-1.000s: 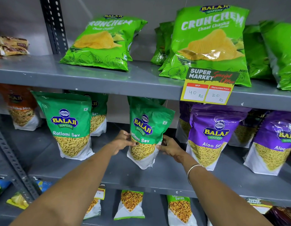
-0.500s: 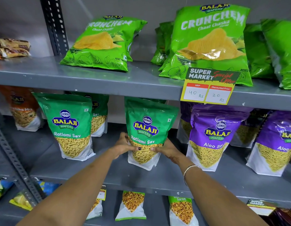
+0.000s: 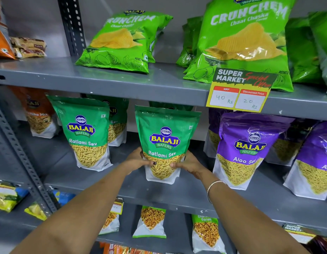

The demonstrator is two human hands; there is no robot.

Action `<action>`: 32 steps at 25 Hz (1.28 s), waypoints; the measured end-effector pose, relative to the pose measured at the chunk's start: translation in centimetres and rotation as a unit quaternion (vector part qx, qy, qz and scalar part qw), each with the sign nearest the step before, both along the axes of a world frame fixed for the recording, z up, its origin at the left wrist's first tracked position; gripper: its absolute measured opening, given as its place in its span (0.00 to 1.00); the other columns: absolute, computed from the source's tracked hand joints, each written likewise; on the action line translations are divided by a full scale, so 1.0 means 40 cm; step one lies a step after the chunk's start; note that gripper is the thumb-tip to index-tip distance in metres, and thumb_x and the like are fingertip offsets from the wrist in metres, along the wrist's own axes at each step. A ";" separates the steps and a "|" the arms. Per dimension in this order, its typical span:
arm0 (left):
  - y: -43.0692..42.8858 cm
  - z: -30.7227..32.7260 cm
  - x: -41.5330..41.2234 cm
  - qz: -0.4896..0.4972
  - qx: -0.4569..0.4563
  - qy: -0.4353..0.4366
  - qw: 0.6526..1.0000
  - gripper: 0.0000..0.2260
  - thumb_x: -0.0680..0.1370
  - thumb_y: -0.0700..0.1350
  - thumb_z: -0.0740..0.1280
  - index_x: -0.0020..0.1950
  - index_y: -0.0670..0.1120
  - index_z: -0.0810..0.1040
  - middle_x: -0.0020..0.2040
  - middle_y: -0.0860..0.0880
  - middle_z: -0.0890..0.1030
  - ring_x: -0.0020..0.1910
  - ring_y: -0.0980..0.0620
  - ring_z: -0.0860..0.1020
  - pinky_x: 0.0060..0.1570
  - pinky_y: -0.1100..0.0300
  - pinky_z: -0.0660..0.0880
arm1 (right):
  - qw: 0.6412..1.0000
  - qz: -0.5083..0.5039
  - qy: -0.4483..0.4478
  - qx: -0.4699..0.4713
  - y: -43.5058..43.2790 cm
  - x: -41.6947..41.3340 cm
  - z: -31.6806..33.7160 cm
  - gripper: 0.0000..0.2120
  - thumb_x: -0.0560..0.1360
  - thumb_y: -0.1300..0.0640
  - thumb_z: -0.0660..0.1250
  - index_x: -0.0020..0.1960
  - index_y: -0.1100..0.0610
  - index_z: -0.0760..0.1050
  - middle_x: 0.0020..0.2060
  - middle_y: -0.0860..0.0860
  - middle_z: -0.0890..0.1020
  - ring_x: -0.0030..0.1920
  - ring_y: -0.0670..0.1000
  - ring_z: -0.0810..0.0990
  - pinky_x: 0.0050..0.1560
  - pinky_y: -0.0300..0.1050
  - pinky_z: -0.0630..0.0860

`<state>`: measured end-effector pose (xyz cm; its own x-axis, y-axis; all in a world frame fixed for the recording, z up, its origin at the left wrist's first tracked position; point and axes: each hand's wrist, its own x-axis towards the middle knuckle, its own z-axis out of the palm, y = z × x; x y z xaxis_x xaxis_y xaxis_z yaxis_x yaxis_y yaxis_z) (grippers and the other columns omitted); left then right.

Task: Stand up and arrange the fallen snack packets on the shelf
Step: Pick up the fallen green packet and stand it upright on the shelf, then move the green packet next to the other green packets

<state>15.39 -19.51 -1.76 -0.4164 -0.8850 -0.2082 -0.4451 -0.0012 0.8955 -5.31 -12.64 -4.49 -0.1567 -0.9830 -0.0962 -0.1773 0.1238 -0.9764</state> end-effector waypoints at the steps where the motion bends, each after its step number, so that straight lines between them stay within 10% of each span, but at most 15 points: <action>1: -0.002 -0.004 0.004 0.001 0.000 -0.003 1.000 0.29 0.69 0.36 0.73 0.68 0.41 0.67 0.66 0.43 0.75 0.61 0.48 0.74 0.63 0.55 0.70 | 1.000 0.003 0.003 0.006 0.002 0.001 0.002 0.45 0.50 0.53 0.81 0.65 0.57 0.69 0.62 0.57 0.79 0.62 0.57 0.78 0.66 0.59 0.72; 6: 0.009 -0.003 0.003 0.008 -0.004 -0.024 1.000 0.30 0.69 0.37 0.74 0.68 0.40 0.65 0.67 0.42 0.74 0.65 0.45 0.72 0.64 0.53 0.70 | 0.997 0.028 0.047 0.059 0.018 0.001 0.026 0.34 0.62 0.62 0.78 0.65 0.60 0.68 0.59 0.54 0.79 0.61 0.57 0.77 0.62 0.56 0.75; 9: 0.029 -0.004 0.023 0.017 0.001 -0.055 0.998 0.32 0.71 0.41 0.73 0.71 0.40 0.62 0.69 0.41 0.70 0.65 0.45 0.71 0.54 0.58 0.69 | 0.952 0.039 0.201 0.227 0.021 -0.025 0.041 0.16 0.69 0.60 0.72 0.55 0.62 0.74 0.37 0.54 0.80 0.34 0.52 0.81 0.30 0.45 0.79; 12: 0.025 -0.013 0.101 0.048 0.012 -0.109 0.993 0.19 0.74 0.47 0.69 0.61 0.42 0.72 0.59 0.41 0.76 0.52 0.46 0.76 0.40 0.59 0.69 | 0.875 0.169 0.219 0.397 0.024 0.008 0.078 0.06 0.75 0.58 0.65 0.44 0.59 0.76 0.21 0.53 0.80 0.20 0.49 0.80 0.25 0.43 0.79; 16: -0.017 -0.014 0.287 0.095 0.070 -0.175 0.977 0.13 0.75 0.49 0.66 0.55 0.42 0.73 0.49 0.42 0.78 0.34 0.50 0.74 0.39 0.59 0.71 | 0.847 0.303 0.244 0.362 -0.013 0.170 0.107 0.04 0.77 0.56 0.62 0.44 0.51 0.74 0.39 0.49 0.80 0.37 0.45 0.79 0.32 0.37 0.78; 21: -0.158 -0.059 0.531 0.190 0.091 -0.095 0.973 0.29 0.73 0.45 0.71 0.69 0.35 0.66 0.59 0.36 0.74 0.51 0.41 0.76 0.54 0.47 0.72 | 0.939 0.193 0.208 0.196 -0.148 0.394 0.078 0.34 0.72 0.51 0.69 0.72 0.59 0.59 0.62 0.54 0.71 0.59 0.52 0.73 0.49 0.43 0.75; 26: -0.293 -0.071 0.595 0.126 0.008 0.001 0.992 0.47 0.66 0.41 0.76 0.77 0.41 0.51 0.78 0.43 0.55 0.76 0.46 0.57 0.74 0.54 0.58 | 0.990 0.040 0.102 0.085 -0.288 0.564 0.005 0.56 0.59 0.48 0.80 0.76 0.56 0.50 0.76 0.51 0.58 0.76 0.53 0.57 0.74 0.51 0.61; 32: -0.334 -0.121 0.573 0.056 0.009 0.001 0.998 0.28 0.67 0.37 0.75 0.63 0.42 0.67 0.66 0.42 0.75 0.64 0.44 0.73 0.56 0.55 0.72 | 0.997 -0.028 0.012 0.064 -0.301 0.646 -0.026 0.36 0.63 0.61 0.77 0.67 0.57 0.67 0.66 0.55 0.75 0.67 0.55 0.72 0.70 0.54 0.68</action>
